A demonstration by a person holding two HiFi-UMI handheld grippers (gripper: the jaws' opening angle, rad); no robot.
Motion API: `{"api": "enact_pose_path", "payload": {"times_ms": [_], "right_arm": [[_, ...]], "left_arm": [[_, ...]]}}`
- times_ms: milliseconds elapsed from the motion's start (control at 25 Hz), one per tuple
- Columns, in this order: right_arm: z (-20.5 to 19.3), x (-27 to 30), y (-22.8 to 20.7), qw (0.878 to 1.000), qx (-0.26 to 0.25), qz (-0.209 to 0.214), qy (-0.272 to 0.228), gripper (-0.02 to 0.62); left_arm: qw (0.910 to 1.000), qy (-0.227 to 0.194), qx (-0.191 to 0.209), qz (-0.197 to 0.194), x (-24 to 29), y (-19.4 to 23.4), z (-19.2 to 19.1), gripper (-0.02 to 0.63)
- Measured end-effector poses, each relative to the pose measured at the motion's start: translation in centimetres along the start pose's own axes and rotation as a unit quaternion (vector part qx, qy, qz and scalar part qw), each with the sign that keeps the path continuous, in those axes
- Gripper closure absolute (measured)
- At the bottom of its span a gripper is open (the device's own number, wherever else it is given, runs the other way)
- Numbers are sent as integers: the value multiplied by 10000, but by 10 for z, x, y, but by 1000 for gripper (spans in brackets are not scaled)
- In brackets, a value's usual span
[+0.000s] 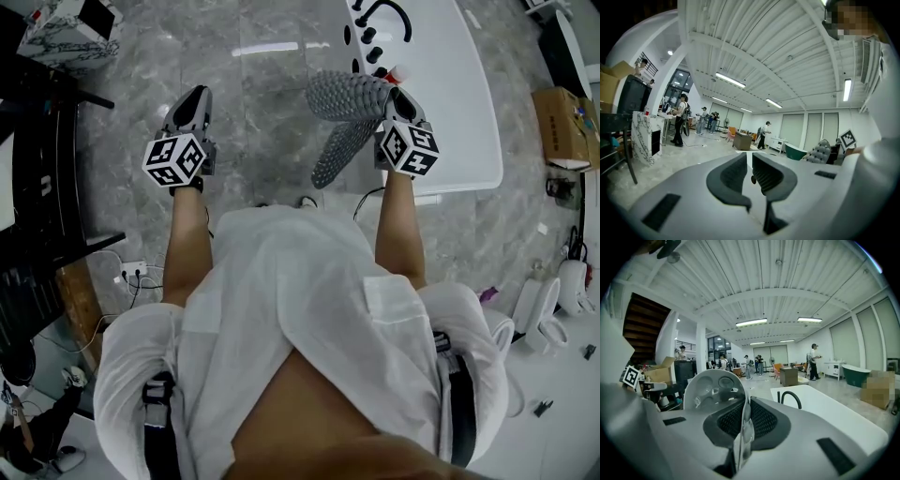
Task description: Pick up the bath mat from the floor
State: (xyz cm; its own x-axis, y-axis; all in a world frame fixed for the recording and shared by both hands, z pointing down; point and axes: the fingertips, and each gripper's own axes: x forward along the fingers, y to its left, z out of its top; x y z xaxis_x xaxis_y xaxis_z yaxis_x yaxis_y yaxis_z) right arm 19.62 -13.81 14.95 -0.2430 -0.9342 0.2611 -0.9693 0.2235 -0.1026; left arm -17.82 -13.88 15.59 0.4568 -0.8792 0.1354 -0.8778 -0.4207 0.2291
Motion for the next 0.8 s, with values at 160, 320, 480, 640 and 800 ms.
{"api": "enact_pose_path", "payload": {"times_ms": [160,320,480,640,800], "right_arm": [[8,-2,-4,9999,-5,31,-118,558],[15,-6,-9,9997,4,21,-225,558],[18,-10,-9,9997,-55,33,-253,558],[17,-13,-8,9997,-87,29,-245,558],[18,-16,-7,9996,-103,50,-241,558]], "left_arm": [[10000,-27,25,-4,1,-3,4,565],[10000,-51,9,14,2,-3,6,565],[9999,-96,-34,93,-3,1,8,565],[9999,-82,-69,105,-6,1,5,565],[9999,-48,-82,104,-9,-1,2,565]]}}
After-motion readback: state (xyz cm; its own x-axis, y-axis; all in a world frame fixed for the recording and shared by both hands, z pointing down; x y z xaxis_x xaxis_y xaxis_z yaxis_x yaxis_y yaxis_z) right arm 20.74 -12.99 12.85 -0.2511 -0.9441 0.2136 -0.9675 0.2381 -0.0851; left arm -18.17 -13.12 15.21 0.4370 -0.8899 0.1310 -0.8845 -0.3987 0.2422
